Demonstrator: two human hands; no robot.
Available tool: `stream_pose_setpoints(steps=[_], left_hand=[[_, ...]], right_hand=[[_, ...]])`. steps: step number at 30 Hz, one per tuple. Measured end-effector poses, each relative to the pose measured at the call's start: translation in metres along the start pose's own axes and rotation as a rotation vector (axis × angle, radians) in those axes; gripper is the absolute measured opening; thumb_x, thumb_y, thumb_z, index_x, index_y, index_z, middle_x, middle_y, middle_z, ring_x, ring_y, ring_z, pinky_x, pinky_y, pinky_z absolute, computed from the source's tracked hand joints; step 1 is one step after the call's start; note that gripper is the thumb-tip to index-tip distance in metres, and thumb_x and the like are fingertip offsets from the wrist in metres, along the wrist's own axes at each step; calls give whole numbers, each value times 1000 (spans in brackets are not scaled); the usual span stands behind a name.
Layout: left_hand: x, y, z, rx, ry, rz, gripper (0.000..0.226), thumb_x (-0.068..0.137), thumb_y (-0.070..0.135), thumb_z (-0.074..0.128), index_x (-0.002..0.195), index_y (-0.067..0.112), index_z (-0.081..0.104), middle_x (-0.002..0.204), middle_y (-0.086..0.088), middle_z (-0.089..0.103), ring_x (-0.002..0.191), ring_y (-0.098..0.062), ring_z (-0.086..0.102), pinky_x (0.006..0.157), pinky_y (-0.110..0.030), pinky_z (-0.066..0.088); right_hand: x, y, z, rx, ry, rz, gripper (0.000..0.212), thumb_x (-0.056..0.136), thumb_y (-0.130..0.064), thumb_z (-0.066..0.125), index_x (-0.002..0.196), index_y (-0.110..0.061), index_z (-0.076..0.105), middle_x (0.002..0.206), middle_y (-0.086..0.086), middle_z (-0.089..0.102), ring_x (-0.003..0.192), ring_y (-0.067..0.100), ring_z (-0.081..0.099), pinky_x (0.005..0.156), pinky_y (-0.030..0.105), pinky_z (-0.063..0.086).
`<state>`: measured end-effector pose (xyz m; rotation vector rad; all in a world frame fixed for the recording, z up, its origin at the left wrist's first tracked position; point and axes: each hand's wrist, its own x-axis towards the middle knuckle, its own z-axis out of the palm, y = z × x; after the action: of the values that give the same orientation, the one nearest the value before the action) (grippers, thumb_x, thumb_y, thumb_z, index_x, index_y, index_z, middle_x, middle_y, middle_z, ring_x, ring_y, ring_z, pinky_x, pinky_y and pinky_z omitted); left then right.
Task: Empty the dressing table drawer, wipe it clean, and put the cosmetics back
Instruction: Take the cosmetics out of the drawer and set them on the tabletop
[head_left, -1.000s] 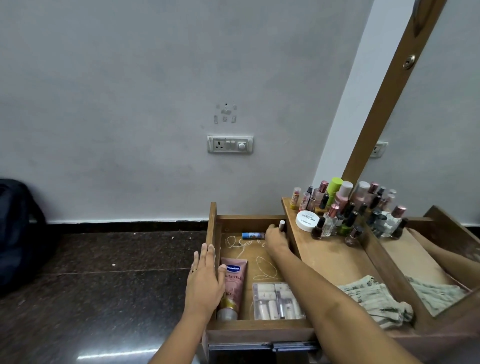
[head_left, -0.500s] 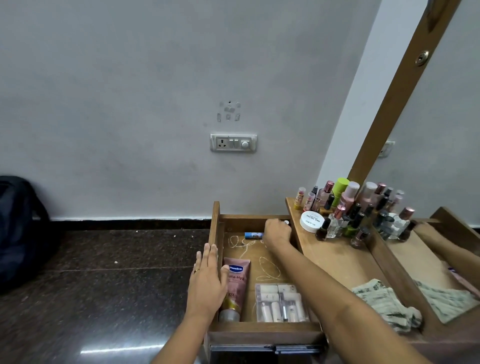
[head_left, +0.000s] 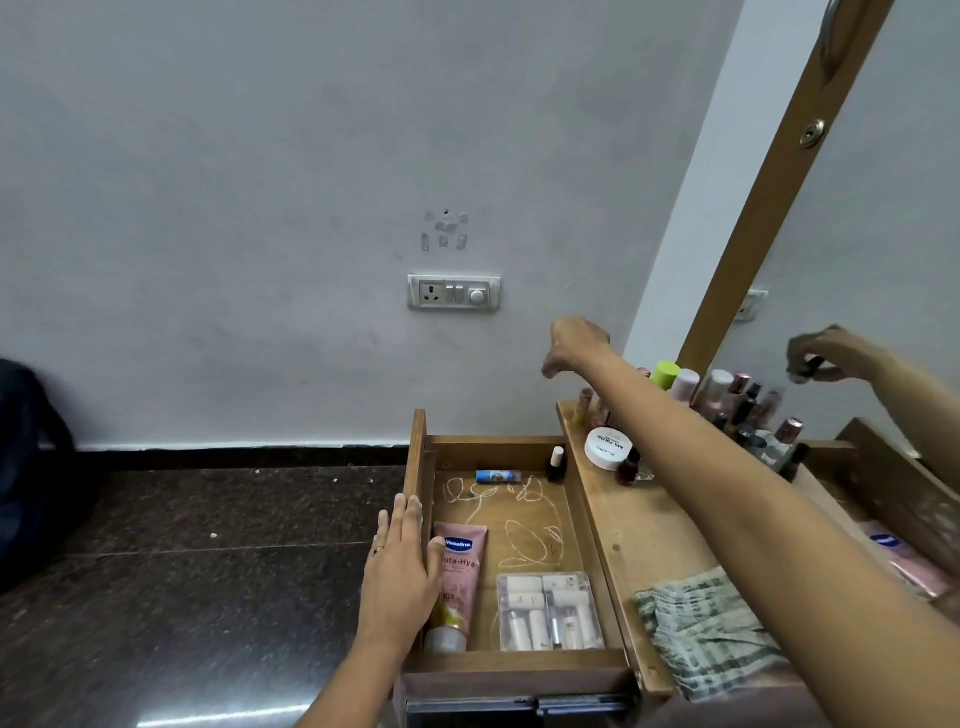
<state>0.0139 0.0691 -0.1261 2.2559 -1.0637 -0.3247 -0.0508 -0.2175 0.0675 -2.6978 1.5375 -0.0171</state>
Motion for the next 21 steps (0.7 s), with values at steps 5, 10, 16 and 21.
stream_pose_setpoints(steps=[5,10,16,21], left_hand=[[1,0,0,17,-11,-18,64,100,46,34,155,24,8,161,9,-1,148,-14,-3,117,-38,16],[4,0,1,22,-15,-26,64,100,46,34,154,25,6,161,9,-2,148,-13,-4,117,-37,16],[4,-3,2,6,-7,-14,64,100,46,35,155,26,9,161,11,0,148,-13,-2,117,-36,16],[3,-2,1,2,-8,-20,64,100,46,36,155,26,9,161,11,0,148,-11,-3,117,-37,16]], right_hand=[[12,12,9,-89,-148,136,24,68,-10,73,67,-16,50,81,0,55,79,23,57,69,26,45],[20,22,20,-93,-262,224,17,76,-22,70,72,-17,55,96,-2,63,89,19,62,74,26,44],[22,24,23,-179,-323,247,19,79,-30,71,87,-18,59,105,-2,59,96,21,59,74,28,45],[22,20,21,-218,-362,262,26,82,-32,69,102,-20,60,106,-1,54,95,21,57,72,29,43]])
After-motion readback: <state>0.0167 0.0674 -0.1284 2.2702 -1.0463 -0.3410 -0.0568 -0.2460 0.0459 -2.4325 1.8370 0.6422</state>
